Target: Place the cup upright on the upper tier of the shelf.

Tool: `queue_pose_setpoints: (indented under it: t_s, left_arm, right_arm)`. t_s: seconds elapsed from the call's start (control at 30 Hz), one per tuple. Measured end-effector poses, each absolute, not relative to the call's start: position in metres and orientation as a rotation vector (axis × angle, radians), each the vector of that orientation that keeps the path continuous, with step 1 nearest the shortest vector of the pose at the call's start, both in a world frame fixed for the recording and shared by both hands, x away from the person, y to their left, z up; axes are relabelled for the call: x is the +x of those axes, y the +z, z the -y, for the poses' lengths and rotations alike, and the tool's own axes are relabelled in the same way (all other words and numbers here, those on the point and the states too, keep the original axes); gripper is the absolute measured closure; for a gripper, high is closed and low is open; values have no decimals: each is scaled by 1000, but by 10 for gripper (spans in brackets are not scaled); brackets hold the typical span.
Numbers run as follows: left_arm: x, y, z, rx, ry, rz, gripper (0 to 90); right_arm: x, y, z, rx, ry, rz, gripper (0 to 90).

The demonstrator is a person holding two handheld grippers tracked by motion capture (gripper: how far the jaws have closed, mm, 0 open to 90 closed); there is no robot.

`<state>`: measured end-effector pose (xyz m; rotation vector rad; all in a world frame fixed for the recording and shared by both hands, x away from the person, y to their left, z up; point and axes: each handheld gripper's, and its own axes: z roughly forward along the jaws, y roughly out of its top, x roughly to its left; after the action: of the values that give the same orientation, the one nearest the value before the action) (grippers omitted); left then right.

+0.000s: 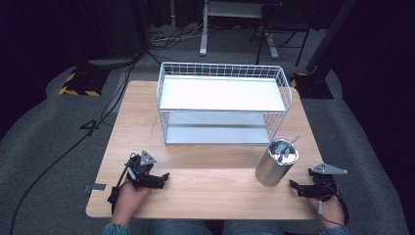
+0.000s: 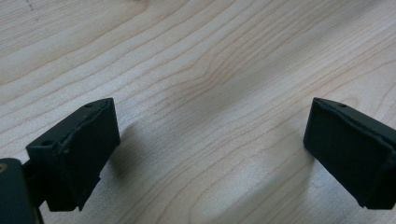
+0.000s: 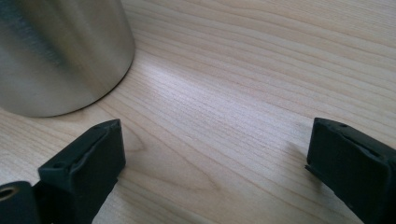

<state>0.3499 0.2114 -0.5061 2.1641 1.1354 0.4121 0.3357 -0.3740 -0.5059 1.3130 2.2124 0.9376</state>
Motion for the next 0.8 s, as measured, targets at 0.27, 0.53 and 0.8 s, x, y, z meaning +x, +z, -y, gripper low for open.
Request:
queue_pose_setpoints:
  t_s: [0.27, 0.53, 0.8]
  left_arm:
    - [349, -506, -211, 2162, 416, -1137, 42]
    - [350, -506, -212, 2166, 415, -1134, 41]
    - [350, -506, -211, 2165, 412, -1135, 41]
  right_arm:
    - [333, -505, 373, 1339, 926, -2201, 53]
    - [327, -486, 372, 1324, 972, -2177, 52]
    - [320, -456, 356, 1238, 1043, -2198, 35]
